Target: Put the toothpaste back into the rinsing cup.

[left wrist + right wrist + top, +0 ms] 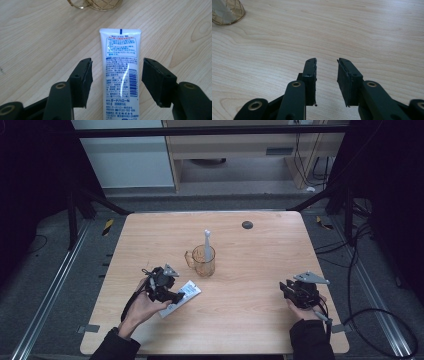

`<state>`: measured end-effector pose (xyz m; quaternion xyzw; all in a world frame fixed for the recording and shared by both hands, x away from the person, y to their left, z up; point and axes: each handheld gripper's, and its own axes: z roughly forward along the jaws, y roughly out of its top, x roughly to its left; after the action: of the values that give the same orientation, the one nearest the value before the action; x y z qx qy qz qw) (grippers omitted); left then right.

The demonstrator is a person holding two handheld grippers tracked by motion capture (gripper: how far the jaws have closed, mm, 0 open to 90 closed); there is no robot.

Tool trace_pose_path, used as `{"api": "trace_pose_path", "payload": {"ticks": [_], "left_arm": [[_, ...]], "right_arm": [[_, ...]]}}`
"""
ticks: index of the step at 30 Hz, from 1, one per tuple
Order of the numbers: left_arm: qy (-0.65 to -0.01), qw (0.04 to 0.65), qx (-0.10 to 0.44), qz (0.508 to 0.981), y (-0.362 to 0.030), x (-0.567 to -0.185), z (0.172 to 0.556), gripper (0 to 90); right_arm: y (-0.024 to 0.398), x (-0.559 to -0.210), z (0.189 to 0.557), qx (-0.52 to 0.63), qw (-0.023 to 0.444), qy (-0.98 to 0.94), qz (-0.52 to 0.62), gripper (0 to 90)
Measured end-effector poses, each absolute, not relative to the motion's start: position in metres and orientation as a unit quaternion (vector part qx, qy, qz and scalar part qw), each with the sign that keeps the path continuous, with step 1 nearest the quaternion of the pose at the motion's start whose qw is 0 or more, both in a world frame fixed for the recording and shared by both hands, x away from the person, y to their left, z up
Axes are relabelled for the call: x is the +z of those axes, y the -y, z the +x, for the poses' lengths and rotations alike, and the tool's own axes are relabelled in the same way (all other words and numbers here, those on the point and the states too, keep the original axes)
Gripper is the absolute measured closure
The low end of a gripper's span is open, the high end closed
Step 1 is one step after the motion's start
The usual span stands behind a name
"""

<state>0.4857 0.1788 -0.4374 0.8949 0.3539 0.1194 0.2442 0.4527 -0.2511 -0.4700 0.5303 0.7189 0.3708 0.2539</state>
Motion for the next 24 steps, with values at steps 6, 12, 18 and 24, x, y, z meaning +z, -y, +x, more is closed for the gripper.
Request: {"api": "trace_pose_path", "payload": {"ticks": [6,12,18,24], "left_arm": [[-0.348,0.219,0.108,0.905,-0.173,-0.444,0.490,40.6],[-0.345,0.194,0.100,0.913,-0.168,-0.452,0.494,40.4],[-0.346,0.186,0.089,0.915,-0.165,-0.458,0.498,40.2],[-0.350,0.178,0.075,0.916,-0.163,-0.462,0.501,41.6]], "right_arm": [[0.249,-0.471,0.454,0.367,0.252,-0.723,0.529,66.9],[0.246,-0.471,0.454,0.362,0.253,-0.728,0.525,66.1],[0.246,-0.471,0.455,0.361,0.252,-0.729,0.524,66.0],[0.245,-0.471,0.455,0.360,0.249,-0.729,0.526,66.1]]}}
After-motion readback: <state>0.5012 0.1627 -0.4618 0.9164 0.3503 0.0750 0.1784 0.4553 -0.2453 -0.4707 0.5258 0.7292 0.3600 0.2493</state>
